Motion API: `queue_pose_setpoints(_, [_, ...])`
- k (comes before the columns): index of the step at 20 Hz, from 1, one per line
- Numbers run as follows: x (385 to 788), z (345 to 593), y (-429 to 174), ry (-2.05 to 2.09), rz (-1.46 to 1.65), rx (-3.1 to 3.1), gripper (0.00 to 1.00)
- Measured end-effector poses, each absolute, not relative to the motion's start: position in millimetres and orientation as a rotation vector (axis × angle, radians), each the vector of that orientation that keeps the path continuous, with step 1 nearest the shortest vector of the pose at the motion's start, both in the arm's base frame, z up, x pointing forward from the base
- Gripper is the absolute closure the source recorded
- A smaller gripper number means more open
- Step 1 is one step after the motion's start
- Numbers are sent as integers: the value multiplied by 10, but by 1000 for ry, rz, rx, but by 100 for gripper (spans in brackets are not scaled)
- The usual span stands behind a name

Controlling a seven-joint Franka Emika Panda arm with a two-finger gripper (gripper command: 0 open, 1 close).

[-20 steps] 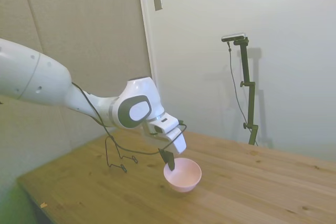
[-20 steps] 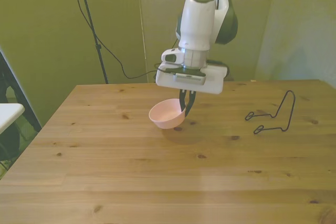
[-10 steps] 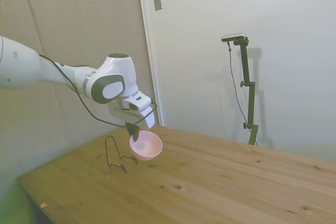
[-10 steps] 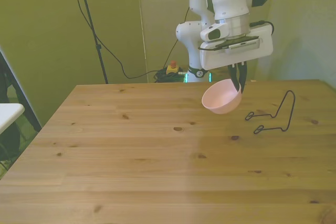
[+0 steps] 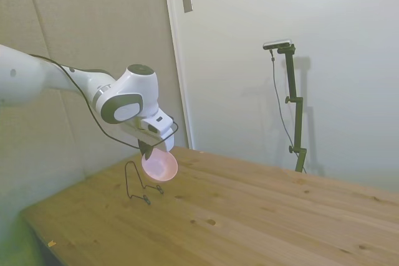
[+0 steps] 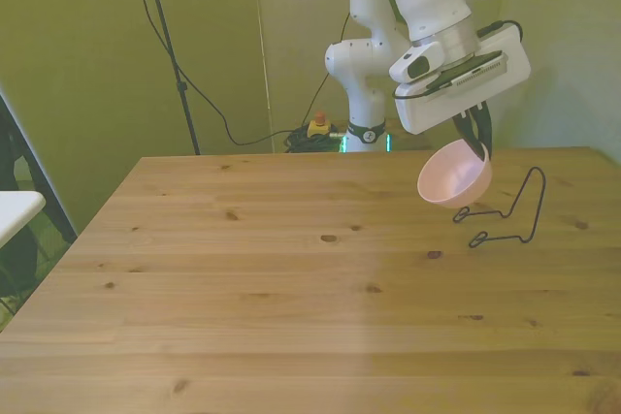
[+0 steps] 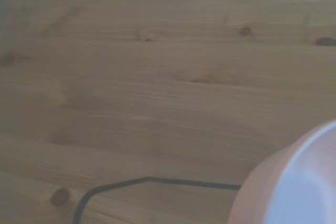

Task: Load the bowl

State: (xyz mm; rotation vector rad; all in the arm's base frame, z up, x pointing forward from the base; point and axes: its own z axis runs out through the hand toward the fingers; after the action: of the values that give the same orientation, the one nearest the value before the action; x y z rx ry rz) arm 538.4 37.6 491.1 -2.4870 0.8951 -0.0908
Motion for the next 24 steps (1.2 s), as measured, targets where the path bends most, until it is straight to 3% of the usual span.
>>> queue_pose_setpoints(5, [5238, 4762, 467, 924, 30, -2396, 100])
queue_pose_setpoints(24, [5358, 4341, 470, 764, 107, -2126, 100])
